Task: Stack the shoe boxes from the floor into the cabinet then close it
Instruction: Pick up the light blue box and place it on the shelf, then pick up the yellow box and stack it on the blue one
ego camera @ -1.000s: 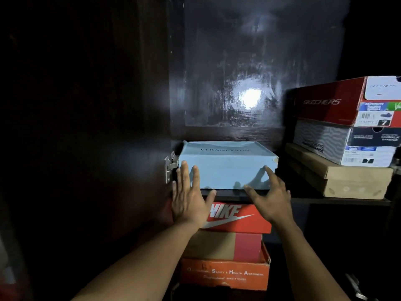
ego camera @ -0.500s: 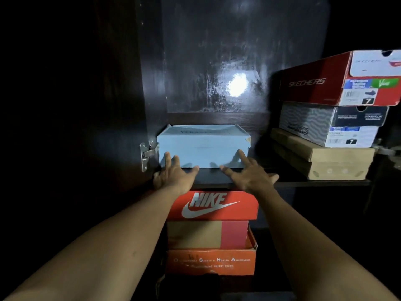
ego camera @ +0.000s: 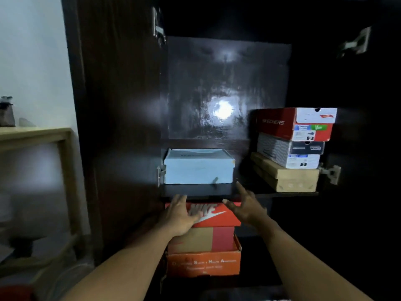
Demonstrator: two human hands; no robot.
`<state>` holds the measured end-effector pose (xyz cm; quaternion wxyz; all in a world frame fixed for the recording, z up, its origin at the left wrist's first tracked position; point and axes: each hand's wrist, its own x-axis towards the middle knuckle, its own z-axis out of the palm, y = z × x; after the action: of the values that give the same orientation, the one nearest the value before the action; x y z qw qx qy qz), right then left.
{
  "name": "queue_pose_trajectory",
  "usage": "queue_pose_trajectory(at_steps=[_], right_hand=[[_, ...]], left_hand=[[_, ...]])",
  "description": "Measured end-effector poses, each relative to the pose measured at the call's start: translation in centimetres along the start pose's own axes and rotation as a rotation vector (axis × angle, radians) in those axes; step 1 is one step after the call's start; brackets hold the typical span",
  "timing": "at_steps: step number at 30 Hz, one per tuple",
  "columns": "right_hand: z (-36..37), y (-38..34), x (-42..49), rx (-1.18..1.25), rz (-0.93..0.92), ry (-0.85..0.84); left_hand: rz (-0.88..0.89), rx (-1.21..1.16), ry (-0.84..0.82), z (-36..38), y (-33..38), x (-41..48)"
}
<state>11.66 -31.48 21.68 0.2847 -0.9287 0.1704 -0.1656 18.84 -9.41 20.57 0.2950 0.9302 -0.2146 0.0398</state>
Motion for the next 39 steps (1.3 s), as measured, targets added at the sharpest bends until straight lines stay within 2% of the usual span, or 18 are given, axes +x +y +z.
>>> queue_pose_trajectory(at_steps=[4, 8, 12, 17, 21, 31, 34, 39], right_hand=[[-3.7, 3.3, -7.3, -0.149, 0.120, -0.062], [-9.0, 7.9, -14.5, -0.154, 0.276, -0.076], [-15.0, 11.3, -21.3, -0.260, 0.366, 0.033], [-21.6, 16.1, -30.2, -0.320, 0.537, 0.190], [-25.7, 19.2, -38.6, -0.339, 0.725, 0.276], [-29.9, 22.1, -57.3, -0.249, 1.127, 0.496], [-31.3, 22.3, -59.2, -0.250, 1.178, 0.533], [-30.6, 24.3, -59.8, -0.275, 1.158, 0.495]], left_hand=[[0.100, 0.006, -0.106, 2.4, 2.1, -5.8], [0.207, -0.033, -0.213, 6.4, 5.8, -10.2], [0.362, -0.098, -0.334, 9.6, 11.1, -14.5], [0.561, -0.016, -0.464, 13.7, 20.0, -19.2], [0.771, -0.040, -0.482, 16.4, 26.7, -23.6], [1.010, -0.122, -0.710, 22.4, 37.2, -32.9], [1.063, -0.124, -0.771, 24.1, 38.9, -34.0], [1.022, -0.121, -0.791, 27.6, 39.7, -33.7]])
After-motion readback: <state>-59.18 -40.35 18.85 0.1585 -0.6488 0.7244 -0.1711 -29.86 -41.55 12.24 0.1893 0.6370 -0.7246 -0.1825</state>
